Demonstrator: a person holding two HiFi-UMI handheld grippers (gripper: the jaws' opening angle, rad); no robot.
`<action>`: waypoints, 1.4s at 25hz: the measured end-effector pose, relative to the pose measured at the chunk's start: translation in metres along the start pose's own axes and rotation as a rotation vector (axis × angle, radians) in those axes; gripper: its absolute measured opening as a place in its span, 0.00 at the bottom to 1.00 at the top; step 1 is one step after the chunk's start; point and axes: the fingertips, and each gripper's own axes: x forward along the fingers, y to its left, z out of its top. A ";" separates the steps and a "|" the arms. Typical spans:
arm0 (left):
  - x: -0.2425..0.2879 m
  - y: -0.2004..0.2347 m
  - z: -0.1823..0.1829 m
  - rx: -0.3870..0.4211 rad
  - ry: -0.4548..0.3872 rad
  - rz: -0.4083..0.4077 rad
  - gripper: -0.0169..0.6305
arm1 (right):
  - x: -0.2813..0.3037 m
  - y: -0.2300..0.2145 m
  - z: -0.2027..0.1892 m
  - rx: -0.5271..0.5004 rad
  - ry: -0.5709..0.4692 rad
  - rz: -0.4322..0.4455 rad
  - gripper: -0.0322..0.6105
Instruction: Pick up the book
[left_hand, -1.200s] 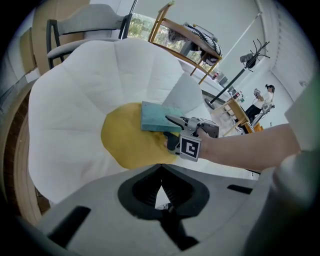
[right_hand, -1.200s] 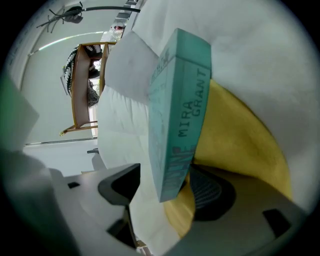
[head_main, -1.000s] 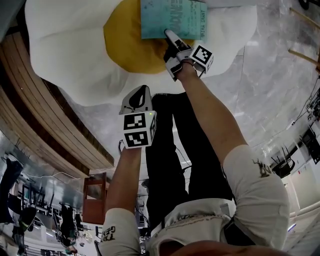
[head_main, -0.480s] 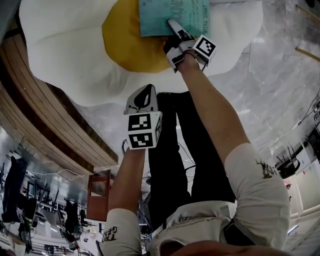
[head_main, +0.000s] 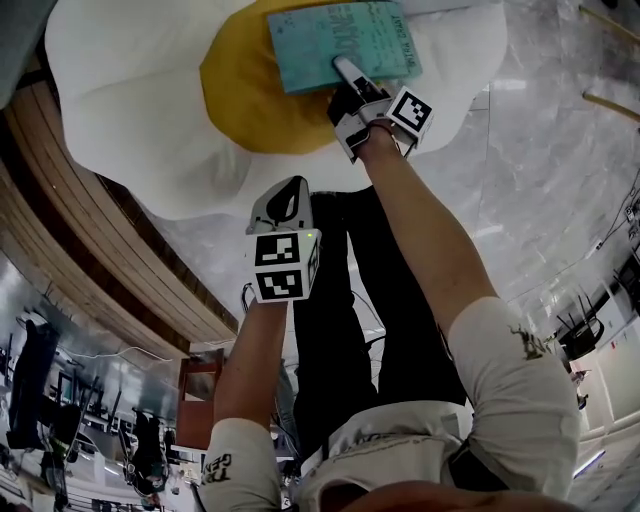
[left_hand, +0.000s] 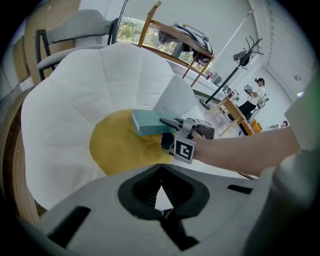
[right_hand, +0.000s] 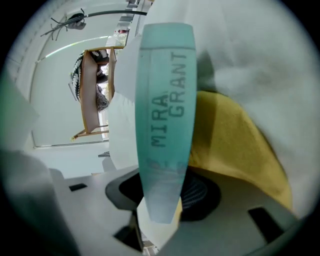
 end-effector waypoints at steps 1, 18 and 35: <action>-0.002 -0.001 0.005 0.003 -0.008 0.002 0.05 | -0.005 0.005 0.001 -0.006 0.000 0.004 0.33; -0.106 -0.058 0.119 -0.004 -0.205 -0.014 0.05 | -0.079 0.193 -0.016 -0.778 0.107 -0.185 0.31; -0.346 -0.162 0.300 0.210 -0.635 0.073 0.05 | -0.254 0.480 -0.048 -1.362 -0.183 -0.345 0.31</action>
